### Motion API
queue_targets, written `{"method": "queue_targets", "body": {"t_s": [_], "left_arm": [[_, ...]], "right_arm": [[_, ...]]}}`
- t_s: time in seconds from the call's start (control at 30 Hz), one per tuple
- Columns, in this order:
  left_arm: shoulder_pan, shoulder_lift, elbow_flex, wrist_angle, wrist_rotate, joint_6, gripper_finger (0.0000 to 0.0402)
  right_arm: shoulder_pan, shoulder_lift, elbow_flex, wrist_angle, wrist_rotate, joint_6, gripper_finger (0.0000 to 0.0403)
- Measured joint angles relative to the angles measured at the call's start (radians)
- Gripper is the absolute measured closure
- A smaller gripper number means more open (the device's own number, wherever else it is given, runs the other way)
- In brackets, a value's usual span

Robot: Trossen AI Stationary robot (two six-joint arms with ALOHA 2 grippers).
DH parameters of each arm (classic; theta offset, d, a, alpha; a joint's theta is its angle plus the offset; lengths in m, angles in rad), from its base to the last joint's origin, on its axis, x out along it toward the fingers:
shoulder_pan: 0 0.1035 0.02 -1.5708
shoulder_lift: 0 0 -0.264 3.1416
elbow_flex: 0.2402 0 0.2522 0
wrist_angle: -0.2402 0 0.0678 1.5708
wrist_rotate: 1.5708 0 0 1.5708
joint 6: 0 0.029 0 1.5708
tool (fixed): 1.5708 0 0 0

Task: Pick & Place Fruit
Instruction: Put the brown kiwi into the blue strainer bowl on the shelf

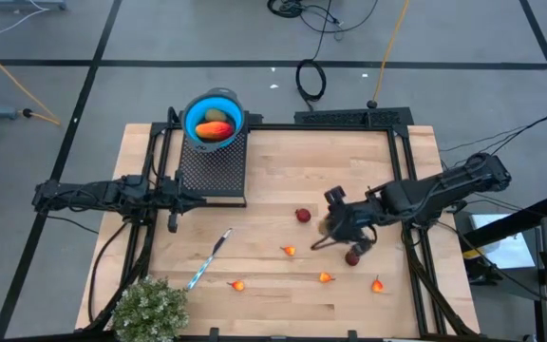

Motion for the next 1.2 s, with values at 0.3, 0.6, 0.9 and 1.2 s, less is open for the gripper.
{"method": "queue_targets", "body": {"t_s": [0.3, 0.6, 0.9, 1.2], "left_arm": [[0.000, 0.000, 0.000, 0.000, 0.000, 0.003, 0.0380], [0.000, 0.000, 0.000, -0.008, 0.000, 0.003, 0.0380], [0.000, 0.000, 0.000, -0.010, 0.001, 0.003, 0.0380], [0.000, 0.000, 0.000, -0.011, 0.001, 0.003, 0.0380]], "right_arm": [[-0.037, 0.000, 0.000, 0.476, 0.161, 0.105, 0.0199], [-0.093, 0.000, -0.001, 0.830, 0.206, 0.258, 0.0199], [-0.113, 0.000, -0.001, 0.902, 0.206, 0.315, 0.0199], [-0.134, 0.000, -0.002, 0.914, -0.017, 0.370, 0.0199]]}}
